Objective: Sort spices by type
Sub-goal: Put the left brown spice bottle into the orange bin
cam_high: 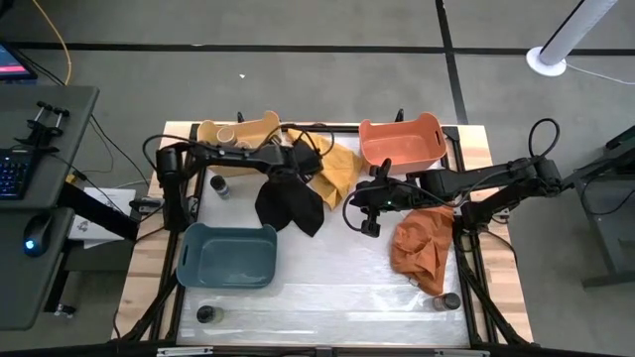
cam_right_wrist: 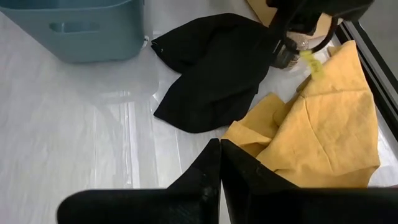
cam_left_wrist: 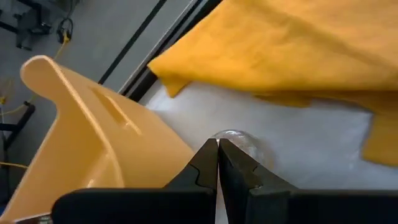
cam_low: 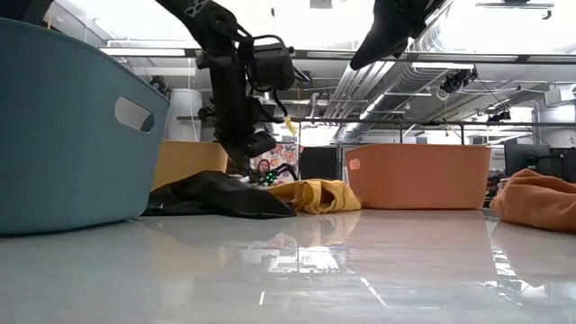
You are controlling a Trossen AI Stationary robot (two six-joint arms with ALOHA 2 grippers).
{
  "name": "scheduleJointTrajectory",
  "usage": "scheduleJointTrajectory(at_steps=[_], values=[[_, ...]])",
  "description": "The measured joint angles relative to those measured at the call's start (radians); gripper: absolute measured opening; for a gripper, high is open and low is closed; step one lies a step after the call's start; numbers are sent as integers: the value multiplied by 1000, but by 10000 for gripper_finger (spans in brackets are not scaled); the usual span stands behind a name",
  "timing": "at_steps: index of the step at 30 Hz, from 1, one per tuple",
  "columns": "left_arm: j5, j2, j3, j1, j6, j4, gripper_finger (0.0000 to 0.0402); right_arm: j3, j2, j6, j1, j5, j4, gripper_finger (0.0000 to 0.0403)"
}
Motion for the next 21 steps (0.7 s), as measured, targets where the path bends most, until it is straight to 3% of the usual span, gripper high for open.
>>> scheduleJointTrajectory(at_steps=[8,21], values=[[-76,3,-20,3,-7,13,0,0,0,2,0,0,3,0],[11,14,-25,16,60,52,0,0,0,10,0,0,2,0]])
